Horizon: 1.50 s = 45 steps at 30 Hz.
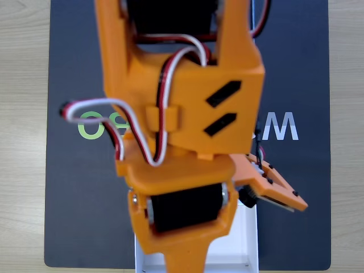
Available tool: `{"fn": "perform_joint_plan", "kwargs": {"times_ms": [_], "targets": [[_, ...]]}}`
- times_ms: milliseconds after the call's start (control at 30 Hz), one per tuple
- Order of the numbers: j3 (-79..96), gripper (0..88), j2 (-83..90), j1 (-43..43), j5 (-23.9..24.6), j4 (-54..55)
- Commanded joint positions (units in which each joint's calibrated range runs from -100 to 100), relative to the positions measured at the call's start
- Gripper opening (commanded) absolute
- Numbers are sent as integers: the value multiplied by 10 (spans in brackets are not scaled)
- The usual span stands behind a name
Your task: Grab the usb to bin
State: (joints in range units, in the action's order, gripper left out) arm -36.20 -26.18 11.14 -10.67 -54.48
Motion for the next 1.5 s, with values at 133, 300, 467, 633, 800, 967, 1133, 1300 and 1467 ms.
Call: {"fn": "perform_joint_plan", "kwargs": {"times_ms": [133, 300, 467, 633, 800, 967, 1133, 1300, 1467], "targets": [[103, 134, 199, 18, 60, 4], [180, 134, 310, 17, 126, -100], [250, 133, 411, 11, 188, -219], [368, 61, 522, 11, 196, -252], [565, 53, 701, -1, 190, -243], [810, 44, 906, 2, 127, -167], [1025, 43, 1076, 6, 89, -102], [1111, 43, 1157, 6, 74, -103], [1192, 43, 1213, 6, 63, -105]]}}
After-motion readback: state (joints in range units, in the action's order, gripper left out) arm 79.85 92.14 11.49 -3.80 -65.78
